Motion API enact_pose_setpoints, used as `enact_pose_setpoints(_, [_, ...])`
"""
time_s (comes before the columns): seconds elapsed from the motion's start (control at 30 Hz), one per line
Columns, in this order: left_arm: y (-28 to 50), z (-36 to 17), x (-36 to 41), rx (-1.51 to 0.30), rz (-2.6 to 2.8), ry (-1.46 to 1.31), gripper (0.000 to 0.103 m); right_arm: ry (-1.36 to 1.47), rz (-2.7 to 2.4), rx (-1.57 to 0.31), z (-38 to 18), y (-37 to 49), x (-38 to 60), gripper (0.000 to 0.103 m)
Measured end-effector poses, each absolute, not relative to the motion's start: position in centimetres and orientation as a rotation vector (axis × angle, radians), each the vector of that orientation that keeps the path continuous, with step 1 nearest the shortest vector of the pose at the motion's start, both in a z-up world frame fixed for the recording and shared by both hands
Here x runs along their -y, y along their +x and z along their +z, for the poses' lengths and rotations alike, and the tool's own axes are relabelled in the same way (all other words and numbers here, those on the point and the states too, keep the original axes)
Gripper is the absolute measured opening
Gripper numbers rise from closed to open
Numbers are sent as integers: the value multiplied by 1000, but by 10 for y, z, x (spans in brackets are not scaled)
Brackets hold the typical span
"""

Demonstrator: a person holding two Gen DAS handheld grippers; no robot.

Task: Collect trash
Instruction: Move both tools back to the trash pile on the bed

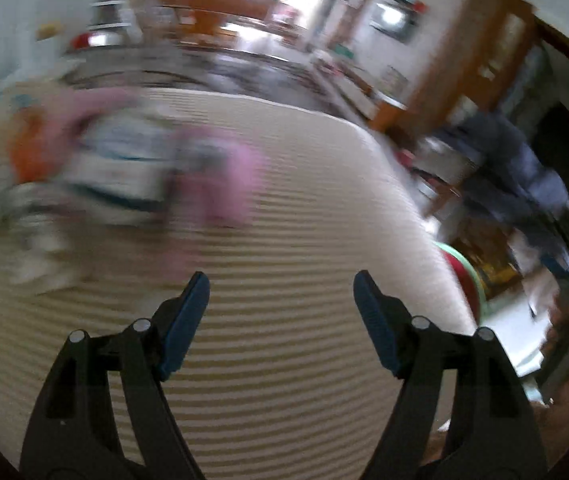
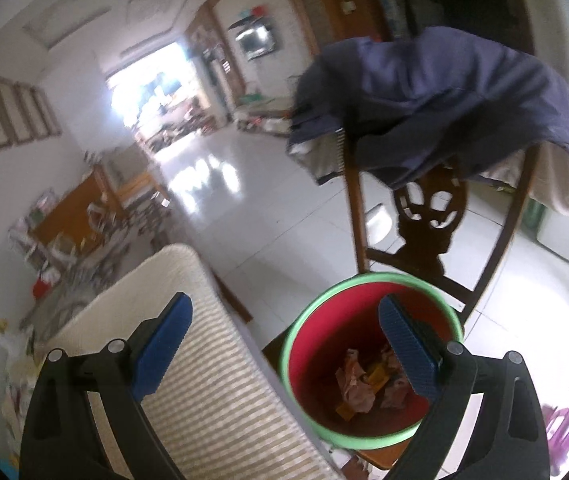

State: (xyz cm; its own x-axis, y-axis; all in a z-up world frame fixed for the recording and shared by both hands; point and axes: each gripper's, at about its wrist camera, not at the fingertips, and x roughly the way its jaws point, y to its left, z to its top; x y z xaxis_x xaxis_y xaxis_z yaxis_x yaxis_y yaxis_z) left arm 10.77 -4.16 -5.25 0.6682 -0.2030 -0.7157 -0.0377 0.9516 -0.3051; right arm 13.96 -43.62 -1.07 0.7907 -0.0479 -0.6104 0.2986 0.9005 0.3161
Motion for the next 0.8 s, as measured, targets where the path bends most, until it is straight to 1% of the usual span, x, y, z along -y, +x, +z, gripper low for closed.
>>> enact_pose_setpoints(0.13, [101,-54,-28,-810,69,-386,71,369,-152,-662,-13,144,418,91])
enact_pose_setpoints(0.23, [99,-62,-65,-811,155,-438,71,354,-130,-672,-15,144,409,91])
enact_pose_setpoints(0.33, [102,-74,-86,-839,198,-472,71,341,-117,-686,-17,147,401,91])
enact_pose_setpoints(0.37, [104,-79,-97,-849,203,-499,73,337,-107,-690,-17,148,398,91])
enact_pose_setpoints(0.5, [117,-94,-114,-865,202,-586,74,326,-39,-706,-20,151,385,91])
enact_pose_setpoints(0.57, [124,-99,-119,-880,194,-608,77,314,8,-728,-24,154,377,91])
enact_pose_setpoints(0.63, [135,-105,-122,-900,176,-636,78,299,41,-747,-27,156,367,91])
enact_pose_setpoints(0.73, [145,-104,-125,-894,184,-613,78,264,76,-756,-29,158,353,91])
enact_pose_setpoints(0.77, [146,-104,-124,-895,184,-608,76,245,89,-758,-29,158,346,91])
enact_pose_setpoints(0.8, [150,-103,-124,-894,177,-608,71,235,96,-760,-29,158,343,91])
